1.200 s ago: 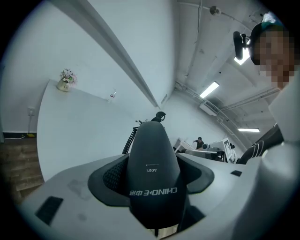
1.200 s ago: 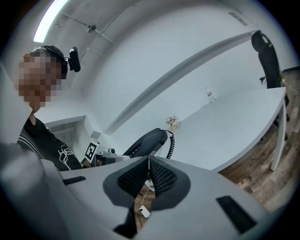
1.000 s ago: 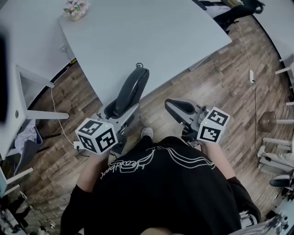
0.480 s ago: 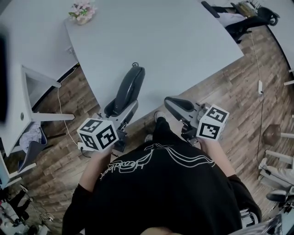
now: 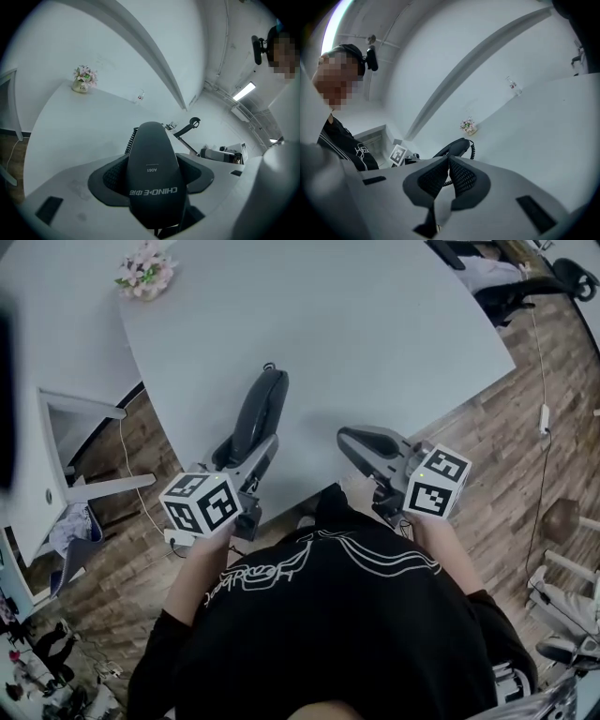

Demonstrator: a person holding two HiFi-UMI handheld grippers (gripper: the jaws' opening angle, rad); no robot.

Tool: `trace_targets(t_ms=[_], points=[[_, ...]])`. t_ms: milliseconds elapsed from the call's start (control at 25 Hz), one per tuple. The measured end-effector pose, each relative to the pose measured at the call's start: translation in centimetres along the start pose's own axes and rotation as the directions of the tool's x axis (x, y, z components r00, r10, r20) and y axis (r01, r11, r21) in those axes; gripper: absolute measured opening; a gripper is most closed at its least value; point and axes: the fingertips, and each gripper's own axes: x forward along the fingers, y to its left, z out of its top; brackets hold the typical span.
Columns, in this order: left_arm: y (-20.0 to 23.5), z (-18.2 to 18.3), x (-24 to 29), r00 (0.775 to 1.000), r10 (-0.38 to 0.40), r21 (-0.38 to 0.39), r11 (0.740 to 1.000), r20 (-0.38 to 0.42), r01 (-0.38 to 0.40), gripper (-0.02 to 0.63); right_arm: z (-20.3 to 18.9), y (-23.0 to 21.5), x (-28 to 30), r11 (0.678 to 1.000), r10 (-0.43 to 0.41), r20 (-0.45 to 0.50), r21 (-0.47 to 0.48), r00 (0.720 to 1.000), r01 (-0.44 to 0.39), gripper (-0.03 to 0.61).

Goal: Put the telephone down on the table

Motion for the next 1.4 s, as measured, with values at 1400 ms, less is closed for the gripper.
trace_targets(t_ms=[1400], points=[[5.2, -2.8, 15.3, 0.954, 0.260, 0.260, 0.941, -0.152, -0.215, 0.284, 3.3, -12.7, 1.2, 0.993, 0.028, -0.097, 0.114, 0.995, -0.017, 0.039]])
